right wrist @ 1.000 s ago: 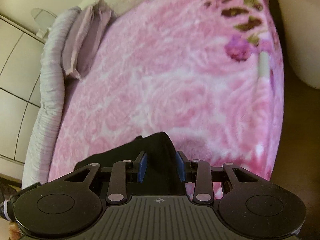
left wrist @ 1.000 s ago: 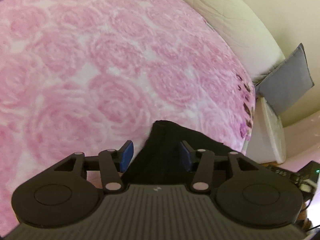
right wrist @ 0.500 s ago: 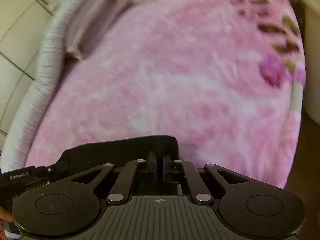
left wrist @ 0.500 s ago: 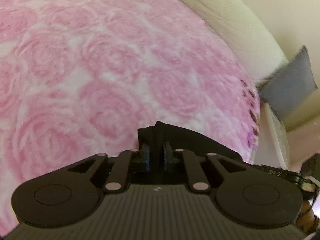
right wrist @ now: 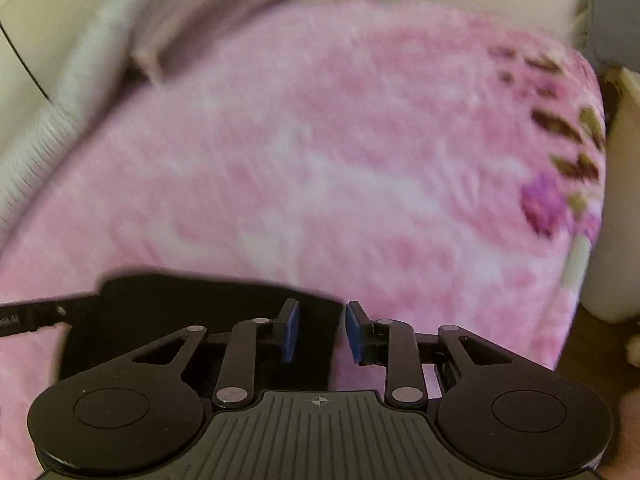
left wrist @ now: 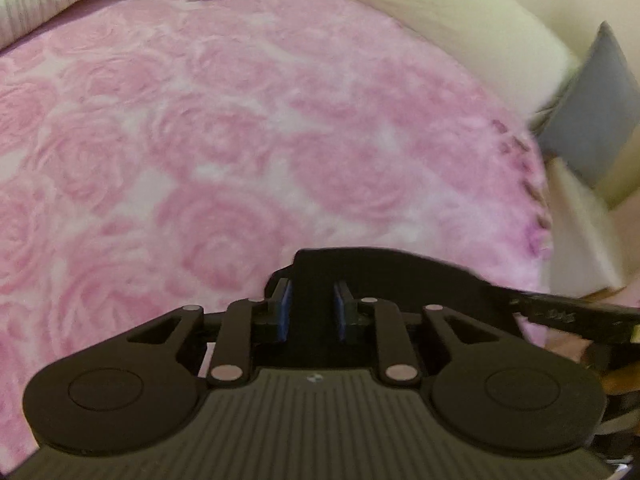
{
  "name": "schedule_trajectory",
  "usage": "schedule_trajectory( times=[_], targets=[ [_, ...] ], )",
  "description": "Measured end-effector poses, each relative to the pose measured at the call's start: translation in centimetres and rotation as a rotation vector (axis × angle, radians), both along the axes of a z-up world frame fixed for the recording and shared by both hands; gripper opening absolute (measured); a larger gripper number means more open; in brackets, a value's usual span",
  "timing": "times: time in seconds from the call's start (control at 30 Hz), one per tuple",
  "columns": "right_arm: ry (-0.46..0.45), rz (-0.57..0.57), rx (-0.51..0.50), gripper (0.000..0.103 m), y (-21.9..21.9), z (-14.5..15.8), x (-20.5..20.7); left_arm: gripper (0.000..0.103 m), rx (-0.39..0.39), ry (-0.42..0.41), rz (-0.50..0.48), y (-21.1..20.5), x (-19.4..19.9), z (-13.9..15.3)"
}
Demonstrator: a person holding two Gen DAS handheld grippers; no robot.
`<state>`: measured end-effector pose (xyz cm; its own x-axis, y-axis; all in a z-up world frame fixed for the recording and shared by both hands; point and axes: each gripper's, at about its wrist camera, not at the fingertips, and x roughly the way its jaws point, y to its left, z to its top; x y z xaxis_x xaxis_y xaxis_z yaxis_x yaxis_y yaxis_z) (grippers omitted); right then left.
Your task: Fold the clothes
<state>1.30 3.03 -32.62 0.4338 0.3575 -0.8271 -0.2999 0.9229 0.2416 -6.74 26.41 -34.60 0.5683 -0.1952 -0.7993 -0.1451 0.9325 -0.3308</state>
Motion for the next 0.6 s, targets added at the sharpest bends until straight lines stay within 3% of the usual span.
schedule_trajectory(
  times=[0.2, 0.3, 0.47, 0.6],
  targets=[
    [-0.02, -0.106, 0.083, 0.029, -3.2, 3.2, -3.0, 0.015, -0.024, -0.031, 0.083, 1.4, -5.3, 3.6],
    [-0.038, -0.11, 0.052, 0.029, -4.0, 5.4, -7.1, 0.015, -0.014, -0.008, 0.11, 1.2, -9.2, 5.0],
    [-0.006, -0.024, -0.022, 0.029, -3.1, 5.7, -14.4, 0.015, -0.004, 0.128, 0.136, -1.2, -13.5, 3.0],
    [0.029, -0.042, -0.047, 0.029, -2.6, 4.6, -16.2, 0.015, 0.03, 0.277, 0.158, -2.5, -13.5, 0.5]
  ],
)
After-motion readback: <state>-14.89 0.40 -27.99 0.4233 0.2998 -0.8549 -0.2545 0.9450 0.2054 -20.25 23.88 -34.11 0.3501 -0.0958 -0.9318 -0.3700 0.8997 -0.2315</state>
